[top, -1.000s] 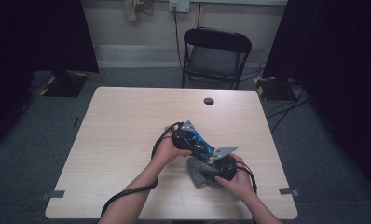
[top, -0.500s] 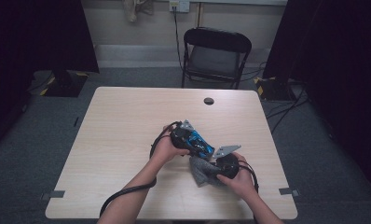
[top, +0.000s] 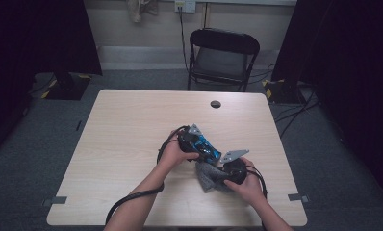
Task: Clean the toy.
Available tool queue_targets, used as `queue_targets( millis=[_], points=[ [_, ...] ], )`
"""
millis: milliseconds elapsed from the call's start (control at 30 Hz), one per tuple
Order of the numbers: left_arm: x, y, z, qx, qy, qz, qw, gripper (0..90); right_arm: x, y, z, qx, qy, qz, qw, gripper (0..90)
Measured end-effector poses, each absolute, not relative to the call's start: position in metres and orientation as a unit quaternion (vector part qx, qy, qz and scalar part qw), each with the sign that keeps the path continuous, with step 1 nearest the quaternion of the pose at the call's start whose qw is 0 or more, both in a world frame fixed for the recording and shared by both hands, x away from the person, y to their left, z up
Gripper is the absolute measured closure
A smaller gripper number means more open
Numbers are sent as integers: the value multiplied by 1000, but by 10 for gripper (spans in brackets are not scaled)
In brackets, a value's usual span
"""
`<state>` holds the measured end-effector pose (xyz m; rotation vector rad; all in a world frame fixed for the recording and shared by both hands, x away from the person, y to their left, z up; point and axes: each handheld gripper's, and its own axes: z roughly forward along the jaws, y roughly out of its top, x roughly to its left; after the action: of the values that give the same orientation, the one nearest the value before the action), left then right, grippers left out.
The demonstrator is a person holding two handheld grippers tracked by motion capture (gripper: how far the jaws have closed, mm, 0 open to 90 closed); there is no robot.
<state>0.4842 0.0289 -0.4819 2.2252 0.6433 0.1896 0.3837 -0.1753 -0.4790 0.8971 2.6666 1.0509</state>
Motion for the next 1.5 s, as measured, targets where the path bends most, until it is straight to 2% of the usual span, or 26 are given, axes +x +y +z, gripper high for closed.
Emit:
queue_targets(
  millis=[600, 1033, 1500],
  points=[
    [483, 32, -485, 872, 253, 87, 411, 44, 399, -184, -477, 342, 874, 338, 72, 702],
    [483, 33, -484, 871, 259, 90, 408, 67, 412, -189, -475, 353, 874, 329, 57, 716],
    [482, 33, -483, 871, 261, 92, 407, 83, 423, -212, -472, 397, 859, 308, 96, 723]
  ],
)
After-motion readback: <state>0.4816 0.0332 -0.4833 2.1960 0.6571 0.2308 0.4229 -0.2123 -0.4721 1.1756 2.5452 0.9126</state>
